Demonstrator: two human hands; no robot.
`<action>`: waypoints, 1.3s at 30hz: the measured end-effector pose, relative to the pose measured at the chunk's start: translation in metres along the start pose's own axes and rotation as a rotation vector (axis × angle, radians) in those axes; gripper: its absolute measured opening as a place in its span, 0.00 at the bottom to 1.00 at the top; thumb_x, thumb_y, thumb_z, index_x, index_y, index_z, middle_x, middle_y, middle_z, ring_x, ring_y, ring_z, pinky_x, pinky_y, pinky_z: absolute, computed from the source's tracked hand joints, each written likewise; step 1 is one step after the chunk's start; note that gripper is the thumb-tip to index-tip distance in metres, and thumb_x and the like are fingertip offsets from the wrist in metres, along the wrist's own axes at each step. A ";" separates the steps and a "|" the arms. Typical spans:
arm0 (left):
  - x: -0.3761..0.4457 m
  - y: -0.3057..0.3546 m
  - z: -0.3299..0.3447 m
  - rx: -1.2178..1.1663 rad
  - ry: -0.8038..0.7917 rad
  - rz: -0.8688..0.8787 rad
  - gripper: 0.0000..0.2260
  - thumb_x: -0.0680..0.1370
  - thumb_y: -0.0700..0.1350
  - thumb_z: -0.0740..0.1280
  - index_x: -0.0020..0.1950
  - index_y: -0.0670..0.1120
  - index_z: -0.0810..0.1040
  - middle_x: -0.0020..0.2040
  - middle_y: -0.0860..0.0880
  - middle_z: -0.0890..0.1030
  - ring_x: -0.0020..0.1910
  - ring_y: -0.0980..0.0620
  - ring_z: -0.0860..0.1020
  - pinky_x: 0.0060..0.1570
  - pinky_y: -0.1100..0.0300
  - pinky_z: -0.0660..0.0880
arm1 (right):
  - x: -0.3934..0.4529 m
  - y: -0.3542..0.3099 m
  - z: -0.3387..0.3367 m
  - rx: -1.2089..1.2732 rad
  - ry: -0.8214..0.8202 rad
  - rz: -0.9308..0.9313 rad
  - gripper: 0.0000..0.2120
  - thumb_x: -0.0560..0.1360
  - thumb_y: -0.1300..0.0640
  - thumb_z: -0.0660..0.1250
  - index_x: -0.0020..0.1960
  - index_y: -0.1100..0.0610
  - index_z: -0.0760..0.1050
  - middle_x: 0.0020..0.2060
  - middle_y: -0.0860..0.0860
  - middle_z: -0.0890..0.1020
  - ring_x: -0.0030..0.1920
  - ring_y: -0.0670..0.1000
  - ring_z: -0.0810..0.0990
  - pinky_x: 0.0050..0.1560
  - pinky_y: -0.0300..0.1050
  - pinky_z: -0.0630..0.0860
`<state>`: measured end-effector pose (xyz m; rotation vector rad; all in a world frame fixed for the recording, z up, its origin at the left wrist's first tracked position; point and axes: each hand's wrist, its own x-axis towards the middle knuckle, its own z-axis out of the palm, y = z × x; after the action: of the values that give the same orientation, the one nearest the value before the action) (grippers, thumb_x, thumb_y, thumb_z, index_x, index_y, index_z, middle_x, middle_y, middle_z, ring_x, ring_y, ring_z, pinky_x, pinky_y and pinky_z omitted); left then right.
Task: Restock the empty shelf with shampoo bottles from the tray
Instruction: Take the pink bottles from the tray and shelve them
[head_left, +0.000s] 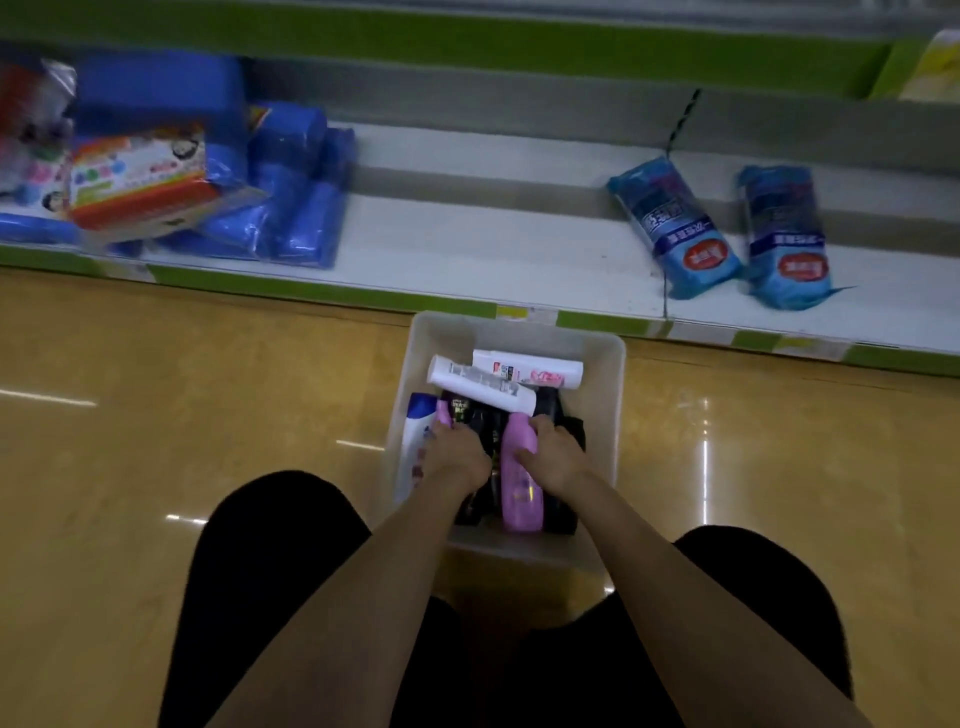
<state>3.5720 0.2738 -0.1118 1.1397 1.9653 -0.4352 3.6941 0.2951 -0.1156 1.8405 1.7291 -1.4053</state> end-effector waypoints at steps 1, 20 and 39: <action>0.012 0.004 0.007 0.012 0.010 -0.033 0.27 0.79 0.44 0.58 0.74 0.35 0.54 0.73 0.33 0.57 0.72 0.36 0.60 0.72 0.47 0.60 | 0.014 0.006 0.005 0.030 0.008 0.024 0.24 0.78 0.56 0.62 0.70 0.62 0.61 0.64 0.63 0.71 0.62 0.61 0.73 0.53 0.45 0.71; 0.073 0.012 0.057 -0.295 0.353 -0.259 0.32 0.77 0.45 0.63 0.75 0.35 0.51 0.72 0.42 0.57 0.71 0.43 0.58 0.67 0.52 0.61 | 0.083 0.029 0.063 0.133 -0.084 0.221 0.26 0.73 0.47 0.68 0.64 0.64 0.72 0.60 0.61 0.78 0.58 0.58 0.78 0.46 0.43 0.72; 0.091 0.003 0.039 0.382 0.137 -0.030 0.32 0.79 0.45 0.61 0.77 0.41 0.46 0.76 0.36 0.50 0.71 0.39 0.62 0.55 0.46 0.74 | 0.063 0.032 0.057 0.393 -0.053 0.192 0.28 0.78 0.56 0.64 0.68 0.69 0.55 0.66 0.65 0.70 0.63 0.63 0.73 0.55 0.50 0.71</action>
<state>3.5680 0.3024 -0.2066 1.4084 2.0747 -0.7931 3.6852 0.2845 -0.2052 2.0726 1.2754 -1.7883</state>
